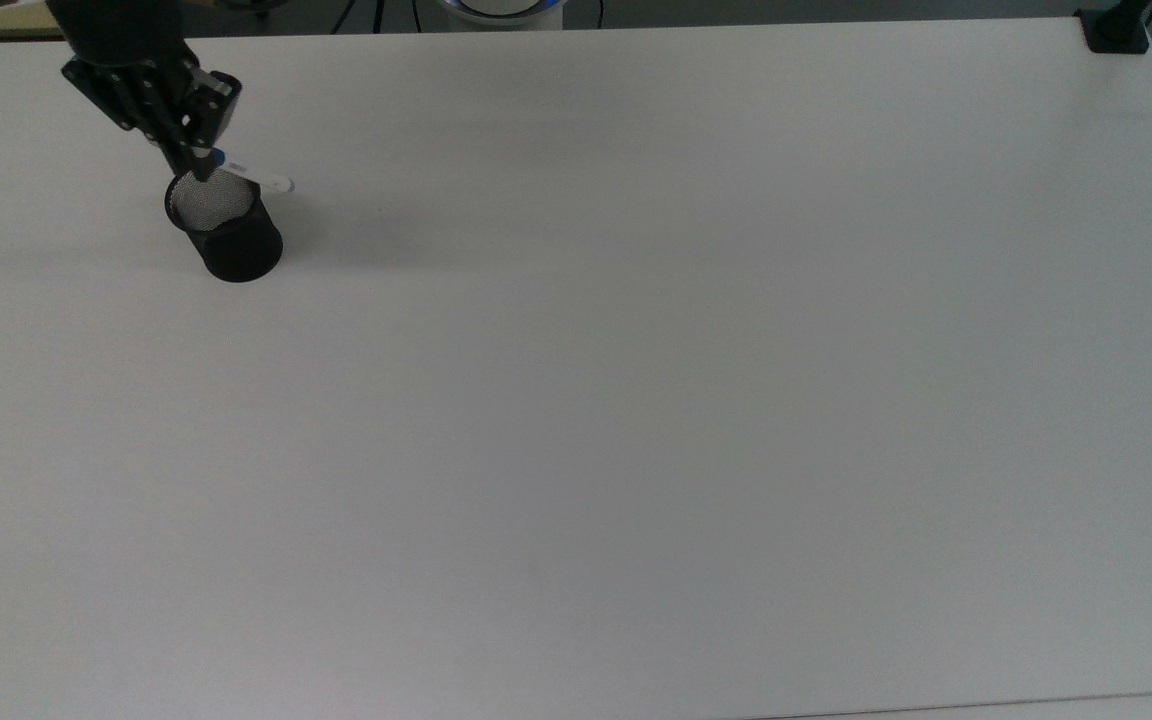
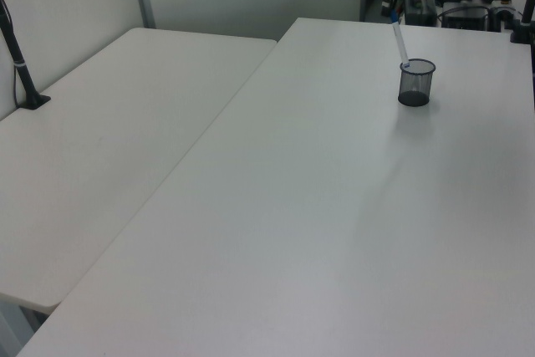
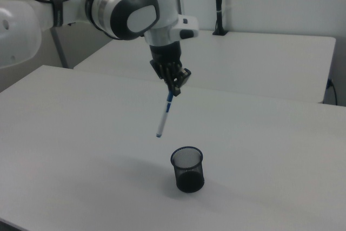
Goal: Remove the marker
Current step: 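Lift the marker straight up out of the mesh cup, then carry the marker away from the cup and lower it to the table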
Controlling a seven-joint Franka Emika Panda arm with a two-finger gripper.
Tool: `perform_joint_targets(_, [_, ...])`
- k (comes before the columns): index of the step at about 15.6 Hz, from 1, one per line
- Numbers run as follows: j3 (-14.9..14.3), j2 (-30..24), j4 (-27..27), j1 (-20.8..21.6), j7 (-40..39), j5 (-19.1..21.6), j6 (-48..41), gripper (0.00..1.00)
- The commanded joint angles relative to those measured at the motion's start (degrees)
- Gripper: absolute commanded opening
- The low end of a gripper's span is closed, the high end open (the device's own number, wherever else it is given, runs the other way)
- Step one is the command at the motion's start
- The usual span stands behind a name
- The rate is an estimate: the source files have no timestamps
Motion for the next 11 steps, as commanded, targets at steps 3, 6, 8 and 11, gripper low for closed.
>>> perform_joint_targets(3, [0.61, 1.45, -1.28, 9.11, 2.45, 0.74, -4.53, 0.14])
perform_joint_targets(6, [0.61, 5.75, -1.28, 14.12, 3.23, 0.22, -4.71, 0.14])
perform_joint_targets(8, [0.52, 9.79, -0.85, 15.97, 3.33, -0.22, -3.92, 0.14])
perform_joint_targets(11, [0.34, 13.67, -0.84, 18.08, 5.77, -1.54, 1.07, 0.15])
